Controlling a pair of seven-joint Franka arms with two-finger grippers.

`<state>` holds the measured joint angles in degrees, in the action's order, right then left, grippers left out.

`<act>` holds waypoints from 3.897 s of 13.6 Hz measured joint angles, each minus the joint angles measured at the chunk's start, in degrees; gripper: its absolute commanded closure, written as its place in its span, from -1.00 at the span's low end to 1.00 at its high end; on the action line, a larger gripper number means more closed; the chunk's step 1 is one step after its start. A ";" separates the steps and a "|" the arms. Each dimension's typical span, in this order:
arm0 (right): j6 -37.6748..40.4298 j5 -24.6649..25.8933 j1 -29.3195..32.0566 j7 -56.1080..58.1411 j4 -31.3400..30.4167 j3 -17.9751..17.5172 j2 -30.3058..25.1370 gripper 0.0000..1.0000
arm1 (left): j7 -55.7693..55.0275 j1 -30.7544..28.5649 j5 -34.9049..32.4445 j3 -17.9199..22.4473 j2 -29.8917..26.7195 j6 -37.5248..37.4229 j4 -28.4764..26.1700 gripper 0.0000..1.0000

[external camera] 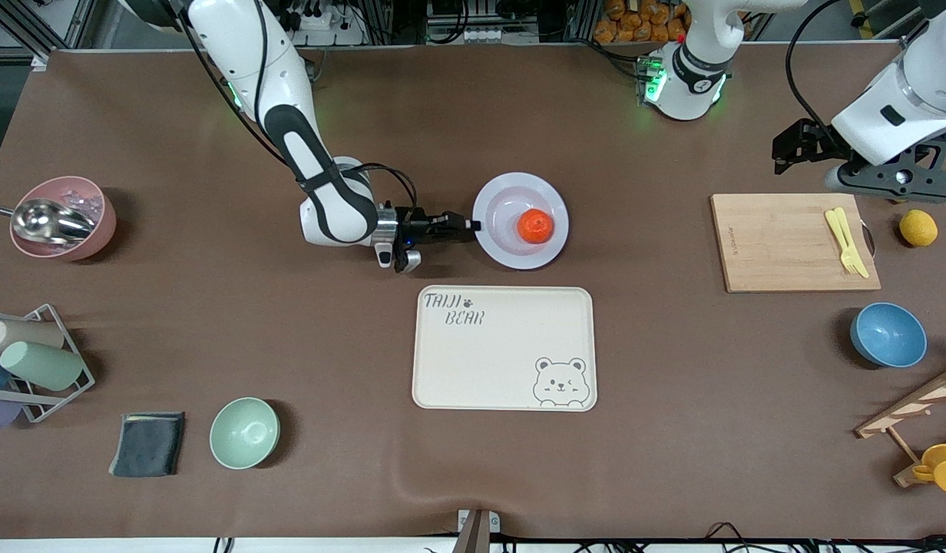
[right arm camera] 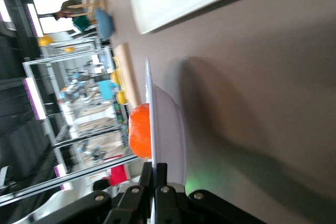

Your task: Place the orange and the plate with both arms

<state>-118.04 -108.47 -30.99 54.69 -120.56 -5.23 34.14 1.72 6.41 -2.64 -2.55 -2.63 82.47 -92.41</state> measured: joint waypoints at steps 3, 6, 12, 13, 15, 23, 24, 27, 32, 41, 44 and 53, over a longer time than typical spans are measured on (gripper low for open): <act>3.00 -2.51 0.51 1.03 0.01 0.32 0.00 1.00 | 0.00 0.00 0.00 0.00 0.00 0.00 -0.03 -1.00; 3.49 -5.82 1.37 1.14 0.60 0.49 -0.05 1.00 | 0.00 0.00 0.00 0.00 0.00 0.00 -0.06 -1.00; 0.46 -10.09 4.88 -0.21 5.35 0.84 -0.03 1.00 | 0.00 0.00 0.00 0.00 0.01 0.00 -0.17 -1.00; -1.69 -10.35 5.34 -1.04 6.55 0.88 0.08 1.00 | 0.00 0.00 0.00 0.00 0.01 -0.01 -0.18 -1.00; -4.65 -10.42 5.72 -3.13 9.42 0.90 0.71 1.00 | 0.00 0.00 0.00 0.00 0.01 -0.01 -0.20 -1.00; -10.21 -10.40 5.71 -3.31 20.35 1.50 10.56 1.00 | 0.00 0.00 0.00 0.00 0.01 -0.01 -0.26 -1.00; -10.31 -10.39 5.71 -2.96 21.19 2.12 11.64 1.00 | 0.00 0.00 0.00 0.00 0.01 -0.01 -0.27 -1.00; -10.29 -10.01 5.83 -2.12 22.88 3.40 13.93 1.00 | 0.00 0.00 0.00 0.02 0.01 -0.01 -0.27 -1.00; -10.29 -9.54 6.25 -2.74 23.45 3.65 14.32 -0.35 | 0.00 -0.01 0.00 0.07 0.01 -0.01 -0.40 -1.00; -14.48 11.41 6.61 -24.89 27.86 4.39 14.09 -0.34 | 0.00 0.05 0.00 -0.10 0.94 -0.01 -0.74 -1.00; -14.48 24.05 6.80 -37.77 30.30 5.70 13.36 -0.36 | -0.80 0.26 0.00 -0.63 1.31 -0.01 -0.76 -1.00; 1.86 48.95 15.32 -54.25 37.50 7.86 11.10 -0.60 | -5.01 -0.13 0.00 -2.80 1.40 0.04 -0.75 -1.00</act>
<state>-116.18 -59.52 -15.67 0.44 -83.05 2.63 45.25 -3.28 6.28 -2.65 -5.35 -1.23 82.50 -93.15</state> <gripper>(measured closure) 0.242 0.000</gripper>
